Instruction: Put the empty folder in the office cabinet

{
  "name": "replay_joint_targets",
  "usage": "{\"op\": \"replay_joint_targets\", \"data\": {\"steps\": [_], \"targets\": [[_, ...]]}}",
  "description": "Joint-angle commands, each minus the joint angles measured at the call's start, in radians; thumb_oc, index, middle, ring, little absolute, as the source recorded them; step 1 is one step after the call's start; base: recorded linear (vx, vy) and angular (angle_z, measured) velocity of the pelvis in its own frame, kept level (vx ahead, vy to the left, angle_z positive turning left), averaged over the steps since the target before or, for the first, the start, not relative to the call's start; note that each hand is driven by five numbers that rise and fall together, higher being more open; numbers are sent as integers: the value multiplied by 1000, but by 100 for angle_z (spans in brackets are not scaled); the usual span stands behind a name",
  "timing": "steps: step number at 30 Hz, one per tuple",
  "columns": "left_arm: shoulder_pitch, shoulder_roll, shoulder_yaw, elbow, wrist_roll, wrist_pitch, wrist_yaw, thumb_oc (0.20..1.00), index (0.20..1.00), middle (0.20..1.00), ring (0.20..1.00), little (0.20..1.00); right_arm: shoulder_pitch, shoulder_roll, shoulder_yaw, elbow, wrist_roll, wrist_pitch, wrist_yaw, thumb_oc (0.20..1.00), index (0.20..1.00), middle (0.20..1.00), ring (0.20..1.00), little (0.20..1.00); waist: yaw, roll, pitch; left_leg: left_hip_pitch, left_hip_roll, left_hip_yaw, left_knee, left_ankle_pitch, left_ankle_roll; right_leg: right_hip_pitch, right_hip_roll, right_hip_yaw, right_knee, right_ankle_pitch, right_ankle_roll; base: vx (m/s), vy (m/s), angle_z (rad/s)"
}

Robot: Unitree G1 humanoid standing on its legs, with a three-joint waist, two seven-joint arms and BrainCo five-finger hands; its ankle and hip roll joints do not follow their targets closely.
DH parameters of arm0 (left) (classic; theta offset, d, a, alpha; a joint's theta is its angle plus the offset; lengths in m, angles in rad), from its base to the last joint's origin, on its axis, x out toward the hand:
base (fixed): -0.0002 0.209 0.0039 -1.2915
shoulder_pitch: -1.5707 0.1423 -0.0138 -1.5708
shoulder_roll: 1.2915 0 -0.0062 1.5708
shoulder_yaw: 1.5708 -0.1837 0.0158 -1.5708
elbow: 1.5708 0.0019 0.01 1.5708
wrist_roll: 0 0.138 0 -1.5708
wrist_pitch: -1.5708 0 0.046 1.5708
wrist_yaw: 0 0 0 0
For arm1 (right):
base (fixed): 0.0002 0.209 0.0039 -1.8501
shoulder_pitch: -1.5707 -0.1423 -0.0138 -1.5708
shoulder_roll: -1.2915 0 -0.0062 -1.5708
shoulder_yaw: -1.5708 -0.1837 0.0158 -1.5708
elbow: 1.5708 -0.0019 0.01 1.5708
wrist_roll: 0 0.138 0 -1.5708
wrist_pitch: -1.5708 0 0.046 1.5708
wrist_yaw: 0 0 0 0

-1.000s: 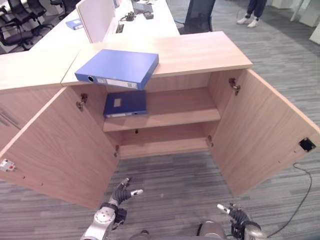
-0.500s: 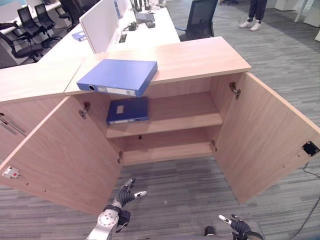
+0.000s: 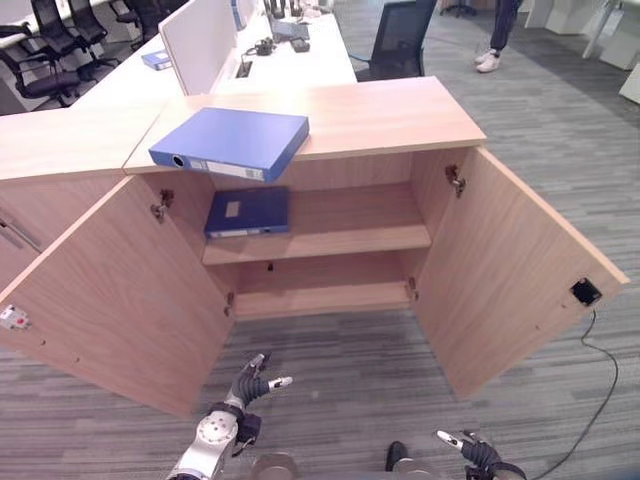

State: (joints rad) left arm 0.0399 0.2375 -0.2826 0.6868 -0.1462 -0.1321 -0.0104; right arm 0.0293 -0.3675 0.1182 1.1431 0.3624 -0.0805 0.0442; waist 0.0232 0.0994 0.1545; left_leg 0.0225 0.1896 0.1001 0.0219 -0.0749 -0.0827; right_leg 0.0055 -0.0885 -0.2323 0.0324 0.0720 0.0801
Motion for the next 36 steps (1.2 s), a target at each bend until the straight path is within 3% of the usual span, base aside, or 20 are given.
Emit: {"op": "replay_joint_targets", "data": {"steps": [1,4,9,13,14,17,21,25,26,28,31,33,34,36], "targets": [[-39,63,-2,-51,6,-41,22,1000,1000,1000,1000,1000,-14,35,-13,-2,-21,-18,-6,1000,1000,1000,1000,1000,41,-79,36,-129,-36,-16,-13,219,-70,202,-19,18,-50,-161,25,188,38,-29],[-38,65,10,-37,5,-41,33,1000,1000,1000,1000,1000,-20,36,-16,2,-20,-18,-10,1000,1000,1000,1000,1000,58,-77,44,-180,-42,-35,-52,243,-73,230,-11,50,-50,-183,27,185,64,11],[-24,63,23,-1,1,-45,40,1000,1000,1000,1000,1000,-17,51,-5,9,-40,-16,-6,1000,1000,1000,1000,1000,72,-74,15,-148,-35,-41,-78,262,-75,257,-6,85,-68,-200,39,183,122,-20],[-29,68,26,20,-6,-47,41,1000,1000,1000,1000,1000,-13,81,13,14,-60,-14,-3,1000,1000,1000,1000,1000,81,-102,-3,-139,-46,-9,-77,258,-52,258,-33,98,-69,-205,64,212,210,-50],[-35,82,26,10,0,-48,39,1000,1000,1000,1000,1000,-16,103,24,17,-72,-9,-1,1000,1000,1000,1000,1000,84,-122,-11,-131,-73,14,-81,232,-20,225,-65,113,-1,-209,87,257,344,-42],[-50,103,29,8,16,-45,36,1000,1000,1000,1000,1000,-39,115,44,14,-92,-4,1,1000,1000,1000,1000,1000,88,-142,-12,-100,-110,39,-93,192,16,163,-96,111,88,-159,128,196,275,-17],[-53,120,32,5,16,-44,31,1000,1000,1000,1000,1000,-48,122,39,8,-80,-5,4,1000,1000,1000,1000,1000,84,-146,-7,-68,-137,42,-100,158,47,104,-103,118,235,-79,148,123,185,-5],[-47,132,38,-14,20,-40,29,1000,1000,1000,1000,1000,-47,122,31,6,-70,-4,4,1000,1000,1000,1000,1000,73,-135,10,-34,-145,39,-109,136,70,49,-75,130,382,-30,159,80,148,15],[-36,140,41,-26,27,-36,29,1000,1000,1000,1000,1000,-46,122,32,5,-78,-1,7,1000,1000,1000,1000,1000,74,-123,24,-13,-148,42,-109,123,88,17,-85,90,475,33,172,106,207,20],[-22,145,47,-32,38,-32,24,1000,1000,1000,1000,1000,-39,123,27,10,-85,-1,7,1000,1000,1000,1000,1000,73,-109,29,7,-147,40,-109,106,96,-12,-80,56,548,59,179,133,151,-6],[-18,140,59,-22,34,-32,26,1000,1000,1000,1000,1000,-30,124,24,19,-89,1,2,1000,1000,1000,1000,1000,73,-114,32,27,-157,33,-109,89,92,-59,-106,31,503,41,160,117,17,-15],[-18,139,63,-16,20,-36,28,1000,1000,1000,1000,1000,-28,123,23,16,-88,0,0,1000,1000,1000,1000,1000,71,-116,35,33,-153,33,-109,76,78,-74,-132,-7,377,-21,135,114,-58,3],[-17,140,63,-16,19,-36,28,1000,1000,1000,1000,1000,-27,123,23,16,-88,0,0,1000,1000,1000,1000,1000,69,-115,35,35,-151,30,-109,74,76,-69,-131,-11,375,-23,134,87,-80,-5],[-21,138,58,-19,12,-38,28,1000,1000,1000,1000,1000,-33,116,18,13,-85,-2,-5,1000,1000,1000,1000,1000,57,-119,41,49,-152,19,-109,59,60,-88,-139,-14,218,-37,121,130,-102,1]]}}
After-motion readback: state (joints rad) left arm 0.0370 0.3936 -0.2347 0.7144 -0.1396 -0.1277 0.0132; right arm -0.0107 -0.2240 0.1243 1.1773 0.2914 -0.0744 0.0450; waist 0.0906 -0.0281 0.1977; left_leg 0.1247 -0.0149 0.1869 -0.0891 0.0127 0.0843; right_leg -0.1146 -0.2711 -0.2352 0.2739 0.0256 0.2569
